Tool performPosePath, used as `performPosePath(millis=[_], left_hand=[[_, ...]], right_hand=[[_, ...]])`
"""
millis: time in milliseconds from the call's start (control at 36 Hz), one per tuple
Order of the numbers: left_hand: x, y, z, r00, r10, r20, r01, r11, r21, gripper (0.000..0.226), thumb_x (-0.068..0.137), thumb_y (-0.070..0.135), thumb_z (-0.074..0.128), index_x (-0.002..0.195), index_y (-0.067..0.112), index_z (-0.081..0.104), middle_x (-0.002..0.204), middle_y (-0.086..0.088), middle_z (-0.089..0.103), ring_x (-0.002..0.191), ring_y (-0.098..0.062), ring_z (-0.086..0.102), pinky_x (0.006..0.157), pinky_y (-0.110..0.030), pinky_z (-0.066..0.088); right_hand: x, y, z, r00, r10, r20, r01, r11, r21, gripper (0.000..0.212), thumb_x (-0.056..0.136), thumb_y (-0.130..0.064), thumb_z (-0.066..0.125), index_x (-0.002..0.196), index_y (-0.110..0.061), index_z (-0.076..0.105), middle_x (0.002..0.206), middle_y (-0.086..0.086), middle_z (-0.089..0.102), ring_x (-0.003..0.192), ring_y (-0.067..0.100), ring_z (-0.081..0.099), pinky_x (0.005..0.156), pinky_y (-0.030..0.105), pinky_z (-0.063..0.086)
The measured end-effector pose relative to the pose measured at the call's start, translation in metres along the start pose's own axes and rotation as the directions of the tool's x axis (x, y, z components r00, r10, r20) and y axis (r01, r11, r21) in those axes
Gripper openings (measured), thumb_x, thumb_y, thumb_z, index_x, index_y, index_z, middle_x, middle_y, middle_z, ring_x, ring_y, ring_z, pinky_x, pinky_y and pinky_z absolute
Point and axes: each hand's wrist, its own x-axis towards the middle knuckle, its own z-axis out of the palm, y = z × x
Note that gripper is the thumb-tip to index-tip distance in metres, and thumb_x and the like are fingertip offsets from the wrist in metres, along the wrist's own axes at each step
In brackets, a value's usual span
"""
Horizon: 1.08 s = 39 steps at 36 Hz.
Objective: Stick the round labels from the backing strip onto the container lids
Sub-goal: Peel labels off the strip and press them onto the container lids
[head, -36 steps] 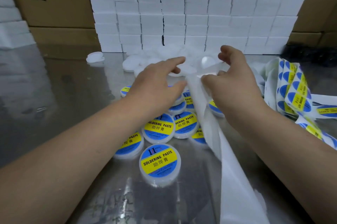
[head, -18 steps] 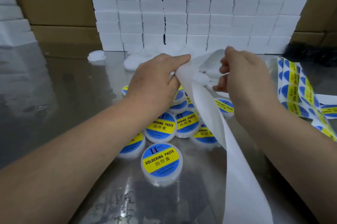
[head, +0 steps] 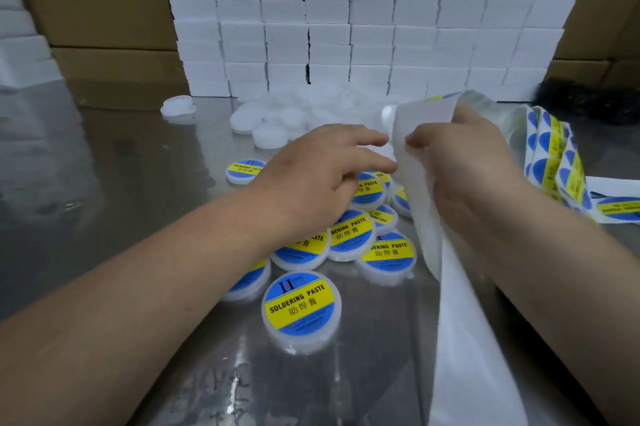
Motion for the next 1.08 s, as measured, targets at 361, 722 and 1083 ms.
performPosePath(millis=[361,722,1083], left_hand=[[0.002,-0.002,0.003,0.969,-0.208,-0.134,0.172,0.956,-0.237,0.047,0.092,0.02,0.051,0.137,0.029,0.041,0.119,0.018,0.043,0.101,0.016,0.032,0.082,0.009,0.018],[0.005,0.003,0.002,0.915,-0.375,-0.15,0.212,0.761,-0.613,0.024,0.082,0.039,0.06,0.104,0.045,0.053,0.093,0.022,0.059,0.083,0.01,0.057,0.068,-0.004,0.045],[0.008,-0.003,0.004,0.866,-0.45,-0.219,0.262,0.78,-0.568,0.047,0.081,0.027,0.069,0.124,0.033,0.053,0.102,0.025,0.055,0.077,0.016,0.053,0.074,-0.005,0.044]], right_hand=[[-0.013,0.004,0.006,0.933,-0.243,0.265,0.285,0.949,-0.134,0.048,0.07,0.008,0.041,0.071,-0.032,0.068,0.058,-0.019,0.064,0.05,0.003,0.05,0.044,0.013,0.038],[-0.019,0.001,0.008,0.858,-0.316,0.405,0.385,0.917,-0.1,0.034,0.079,0.01,0.043,0.078,-0.006,0.073,0.113,-0.014,0.061,0.083,-0.002,0.06,0.064,0.008,0.045],[-0.02,-0.004,0.011,0.864,-0.012,0.504,-0.012,0.999,0.044,0.052,0.063,-0.042,0.058,0.102,-0.008,0.066,0.109,0.016,0.065,0.104,0.03,0.061,0.098,0.05,0.044]])
